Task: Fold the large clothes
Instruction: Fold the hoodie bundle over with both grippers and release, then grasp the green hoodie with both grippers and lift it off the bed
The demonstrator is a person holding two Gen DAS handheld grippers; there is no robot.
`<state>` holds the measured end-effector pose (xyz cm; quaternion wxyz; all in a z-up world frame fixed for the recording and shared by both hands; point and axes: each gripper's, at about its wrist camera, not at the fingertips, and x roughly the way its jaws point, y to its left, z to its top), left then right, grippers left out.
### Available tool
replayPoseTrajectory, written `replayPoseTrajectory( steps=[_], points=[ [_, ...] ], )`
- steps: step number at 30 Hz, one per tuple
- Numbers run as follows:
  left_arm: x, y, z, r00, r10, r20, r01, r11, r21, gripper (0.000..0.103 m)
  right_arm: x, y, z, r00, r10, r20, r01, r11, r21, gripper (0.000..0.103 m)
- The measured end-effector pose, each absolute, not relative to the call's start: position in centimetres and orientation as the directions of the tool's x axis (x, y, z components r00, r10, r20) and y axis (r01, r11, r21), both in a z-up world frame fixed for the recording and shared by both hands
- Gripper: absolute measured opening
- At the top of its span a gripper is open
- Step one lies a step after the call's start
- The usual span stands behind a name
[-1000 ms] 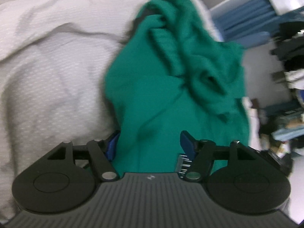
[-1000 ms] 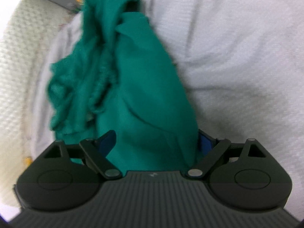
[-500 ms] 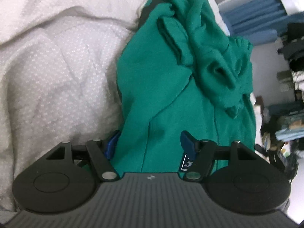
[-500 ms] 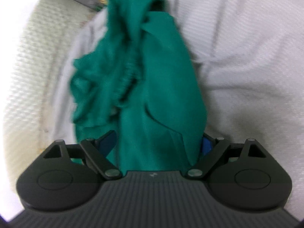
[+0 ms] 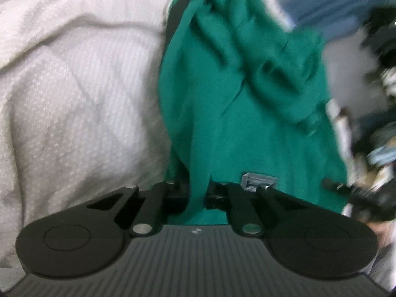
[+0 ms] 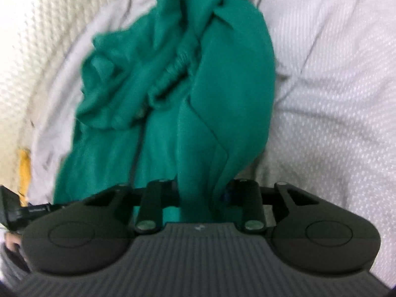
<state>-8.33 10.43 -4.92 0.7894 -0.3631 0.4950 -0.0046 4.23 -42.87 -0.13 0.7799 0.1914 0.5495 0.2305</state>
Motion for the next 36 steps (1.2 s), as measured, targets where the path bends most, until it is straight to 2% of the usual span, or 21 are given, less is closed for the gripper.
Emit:
replayPoseTrajectory(
  steps=[3,7,16,25,31,34,36],
  points=[
    [-10.2,12.7,-3.1,0.624,-0.406,-0.668,-0.334,0.635,-0.697,0.008,3.8,-44.6,1.4,0.330,0.629,-0.703,-0.119,0.767,0.631,0.028],
    [-12.2,15.1,-0.3,0.734,-0.417,-0.535,-0.272,0.542,-0.795,0.007,3.5,-46.2,3.2,0.376,0.695,-0.613,-0.115,0.692,0.713,0.027],
    [-16.1,15.7,5.4,0.811,-0.440,-0.385,-0.150,0.480,-0.864,0.006,0.0,-48.6,8.3,0.458,0.766,-0.451,-0.198,0.583,0.788,0.025],
    [-26.0,13.3,10.1,0.811,-0.486,-0.325,-0.073,0.467,-0.881,0.007,-8.7,-51.7,12.2,0.475,0.780,-0.407,-0.254,0.565,0.785,0.025],
    [-33.2,11.7,7.4,0.805,-0.493,-0.331,-0.108,0.427,-0.898,0.007,-13.5,-52.8,11.2,0.484,0.762,-0.430,-0.215,0.580,0.786,0.026],
    [-34.2,11.4,6.0,0.808,-0.495,-0.321,-0.106,0.414,-0.904,0.007,-13.5,-52.8,10.1,0.494,0.756,-0.430,-0.184,0.574,0.798,0.026],
    [-33.7,11.8,5.8,0.822,-0.495,-0.283,-0.083,0.387,-0.918,0.007,-12.7,-52.6,10.1,0.502,0.760,-0.412,-0.168,0.553,0.816,0.026]
  ],
)
